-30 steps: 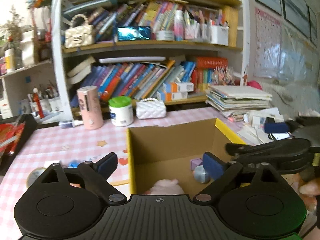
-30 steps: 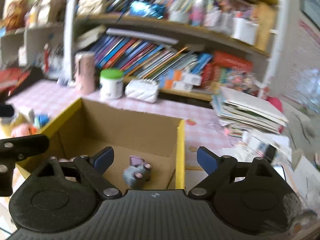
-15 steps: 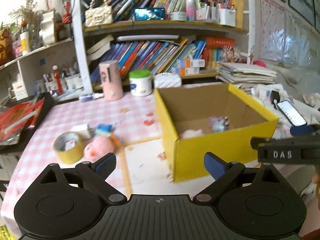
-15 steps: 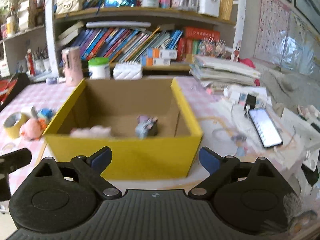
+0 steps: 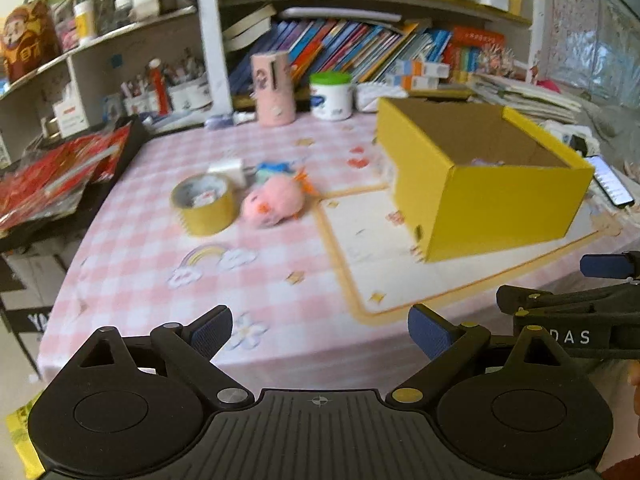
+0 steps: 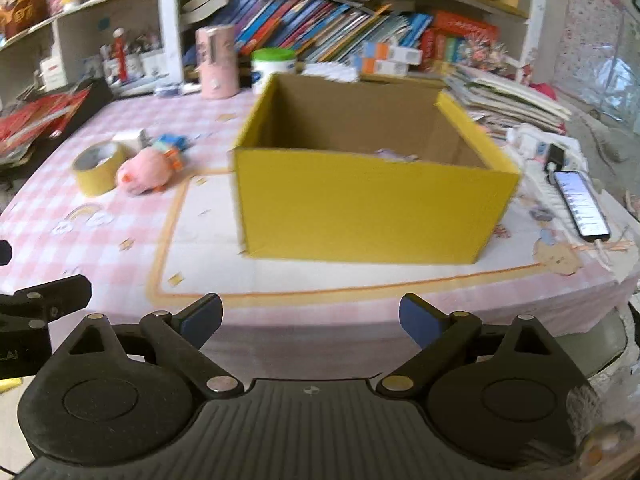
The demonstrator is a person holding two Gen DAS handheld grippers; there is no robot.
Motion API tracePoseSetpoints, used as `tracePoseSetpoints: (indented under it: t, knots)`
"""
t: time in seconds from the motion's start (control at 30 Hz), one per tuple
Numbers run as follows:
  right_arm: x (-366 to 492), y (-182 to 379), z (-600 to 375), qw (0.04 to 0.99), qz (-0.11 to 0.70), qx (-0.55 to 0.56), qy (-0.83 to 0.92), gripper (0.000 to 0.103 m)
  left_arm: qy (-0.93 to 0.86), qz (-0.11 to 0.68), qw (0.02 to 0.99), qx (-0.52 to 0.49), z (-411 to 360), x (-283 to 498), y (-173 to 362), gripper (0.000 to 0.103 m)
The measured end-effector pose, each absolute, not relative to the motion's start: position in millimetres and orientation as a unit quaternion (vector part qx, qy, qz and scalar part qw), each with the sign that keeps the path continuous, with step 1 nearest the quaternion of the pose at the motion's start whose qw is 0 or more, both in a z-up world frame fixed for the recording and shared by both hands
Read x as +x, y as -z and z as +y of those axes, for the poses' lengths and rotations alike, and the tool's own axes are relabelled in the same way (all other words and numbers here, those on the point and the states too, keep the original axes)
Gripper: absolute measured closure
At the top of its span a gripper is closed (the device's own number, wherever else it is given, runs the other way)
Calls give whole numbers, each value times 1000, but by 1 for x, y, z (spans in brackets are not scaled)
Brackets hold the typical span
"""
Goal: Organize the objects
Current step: 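Move both tools back toward the tape roll and pink chick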
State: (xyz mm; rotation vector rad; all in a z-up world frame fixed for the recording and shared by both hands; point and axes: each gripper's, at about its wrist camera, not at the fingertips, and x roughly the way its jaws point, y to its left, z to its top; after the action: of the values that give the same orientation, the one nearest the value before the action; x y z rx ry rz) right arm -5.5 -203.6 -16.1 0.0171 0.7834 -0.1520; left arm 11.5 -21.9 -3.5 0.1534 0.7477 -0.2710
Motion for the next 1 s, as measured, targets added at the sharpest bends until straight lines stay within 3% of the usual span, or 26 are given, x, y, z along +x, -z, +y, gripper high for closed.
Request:
tracePoseSetpoints:
  t: [1.0]
  knots:
    - [24, 22, -91, 917, 394, -47, -41, 7, 54, 364, 930, 13, 84, 11, 6, 7]
